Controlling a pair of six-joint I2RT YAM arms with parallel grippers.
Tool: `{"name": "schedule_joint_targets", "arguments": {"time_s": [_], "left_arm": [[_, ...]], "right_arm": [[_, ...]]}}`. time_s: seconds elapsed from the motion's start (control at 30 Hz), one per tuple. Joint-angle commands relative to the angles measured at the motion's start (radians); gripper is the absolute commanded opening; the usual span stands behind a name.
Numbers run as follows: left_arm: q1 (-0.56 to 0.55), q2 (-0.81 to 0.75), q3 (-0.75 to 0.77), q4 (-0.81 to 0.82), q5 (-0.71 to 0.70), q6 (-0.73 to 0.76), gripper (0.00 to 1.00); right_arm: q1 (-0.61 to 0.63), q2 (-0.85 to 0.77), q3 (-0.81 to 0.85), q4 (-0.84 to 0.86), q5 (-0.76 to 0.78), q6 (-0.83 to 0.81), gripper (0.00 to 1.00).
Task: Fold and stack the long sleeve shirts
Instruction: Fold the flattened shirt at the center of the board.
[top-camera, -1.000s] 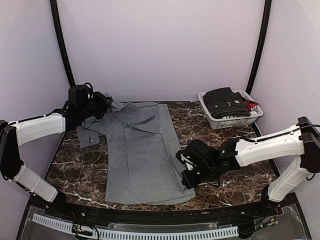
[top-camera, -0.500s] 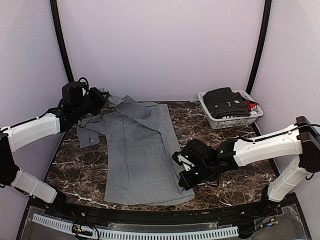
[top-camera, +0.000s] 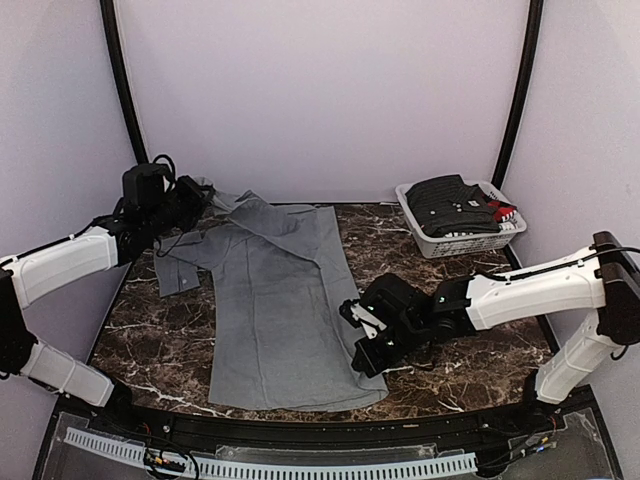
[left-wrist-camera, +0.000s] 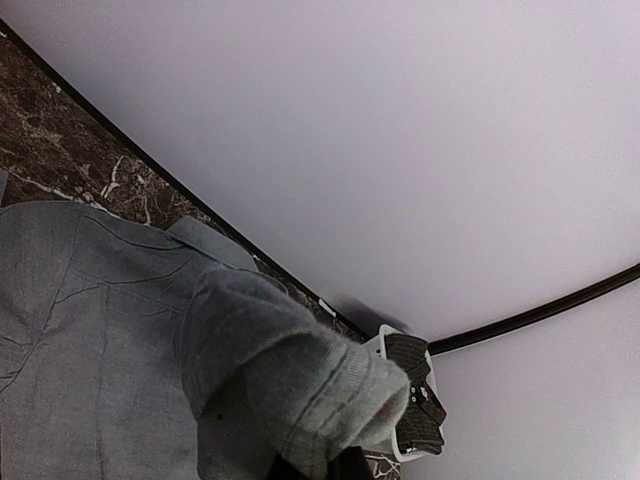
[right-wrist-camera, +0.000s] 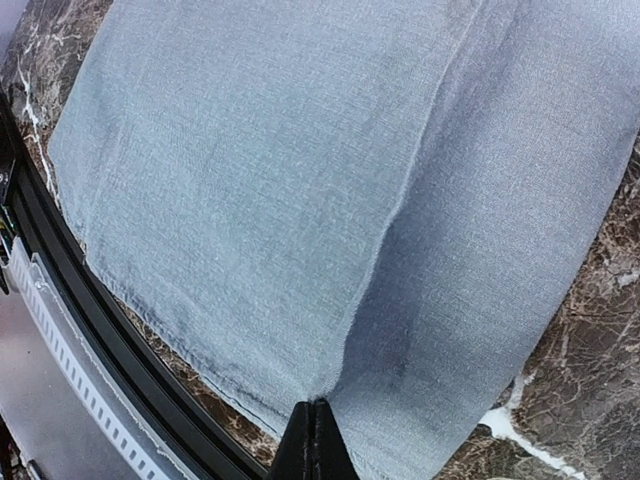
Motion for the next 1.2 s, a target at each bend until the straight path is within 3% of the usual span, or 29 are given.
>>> {"name": "schedule_joint_targets", "arguments": {"time_s": [0.0,0.5,1.17], "left_arm": [[0.005,-0.054,0.025,-0.023,-0.042,0.041,0.00],[0.005,-0.068,0.015,-0.084,-0.107,0.082,0.00],[0.005,-0.027,0.017,-0.088,-0.039,0.121,0.00]], "right_arm": [[0.007,0.017,0.030,0.013,-0.023,-0.018,0.00],[0.009,0.059,0.039,0.038,-0.071,-0.035,0.00],[0.008,0.130,0.043,0.097,-0.136,-0.046,0.00]]}}
